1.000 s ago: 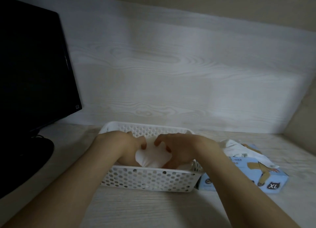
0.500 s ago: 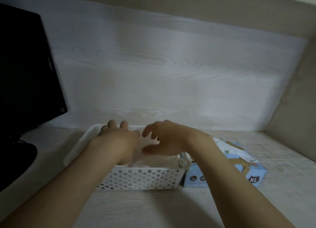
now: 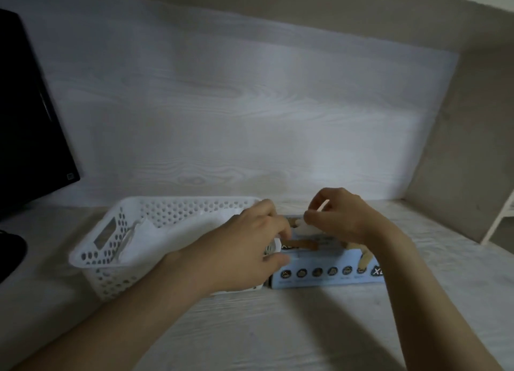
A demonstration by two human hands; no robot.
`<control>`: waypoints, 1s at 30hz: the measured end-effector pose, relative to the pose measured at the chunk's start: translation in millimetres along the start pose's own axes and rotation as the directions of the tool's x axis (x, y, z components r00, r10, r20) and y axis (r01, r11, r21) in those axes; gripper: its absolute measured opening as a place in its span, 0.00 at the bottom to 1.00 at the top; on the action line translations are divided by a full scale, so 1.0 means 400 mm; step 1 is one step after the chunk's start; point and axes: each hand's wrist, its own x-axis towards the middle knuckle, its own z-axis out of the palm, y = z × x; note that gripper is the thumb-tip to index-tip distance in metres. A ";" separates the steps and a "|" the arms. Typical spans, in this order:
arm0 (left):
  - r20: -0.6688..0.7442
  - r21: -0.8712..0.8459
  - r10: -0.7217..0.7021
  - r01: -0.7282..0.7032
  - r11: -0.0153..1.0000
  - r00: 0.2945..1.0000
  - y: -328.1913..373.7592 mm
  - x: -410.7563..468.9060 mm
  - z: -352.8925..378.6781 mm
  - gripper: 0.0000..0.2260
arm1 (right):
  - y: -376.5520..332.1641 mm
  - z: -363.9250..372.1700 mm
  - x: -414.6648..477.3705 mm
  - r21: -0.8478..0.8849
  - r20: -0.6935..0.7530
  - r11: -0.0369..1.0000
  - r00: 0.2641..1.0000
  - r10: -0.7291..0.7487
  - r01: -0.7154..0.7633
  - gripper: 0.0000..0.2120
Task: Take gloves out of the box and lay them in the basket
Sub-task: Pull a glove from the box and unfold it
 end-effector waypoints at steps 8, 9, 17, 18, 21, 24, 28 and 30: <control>-0.036 0.045 0.074 -0.072 0.996 0.997 0.034 0.021 0.040 0.11 | 0.016 0.030 0.013 -0.058 -0.100 0.993 0.989 -0.111 0.105 0.03; -0.011 0.070 0.079 -0.078 0.994 0.997 0.037 0.020 0.043 0.12 | 0.017 0.035 0.018 -0.057 -0.099 0.993 0.989 -0.110 0.105 0.04; 0.061 0.238 0.059 -0.072 0.969 0.996 0.040 0.019 0.056 0.12 | 0.024 0.046 0.032 -0.015 -0.287 0.977 0.935 -0.207 0.211 0.04; 0.062 0.237 0.062 -0.075 0.969 0.996 0.037 0.018 0.059 0.11 | 0.026 0.043 0.028 -0.021 -0.262 0.979 0.943 -0.203 0.205 0.03; 0.071 0.224 0.077 -0.091 0.970 0.995 0.031 0.016 0.063 0.11 | 0.039 0.040 0.025 -0.059 -0.199 0.984 0.964 -0.175 0.166 0.08; 0.079 0.218 0.071 -0.087 0.972 0.994 0.031 0.017 0.065 0.12 | 0.042 0.049 0.034 -0.094 -0.186 0.985 0.970 -0.157 0.142 0.04; 0.079 0.196 0.060 -0.075 0.978 0.995 0.025 0.029 0.076 0.21 | 0.035 0.069 0.044 -0.322 -0.148 0.935 0.968 -0.205 0.149 0.08; 0.079 0.190 0.072 -0.086 0.978 0.994 0.020 0.035 0.078 0.26 | 0.037 0.073 0.048 -0.350 -0.194 0.926 0.957 -0.216 0.138 0.09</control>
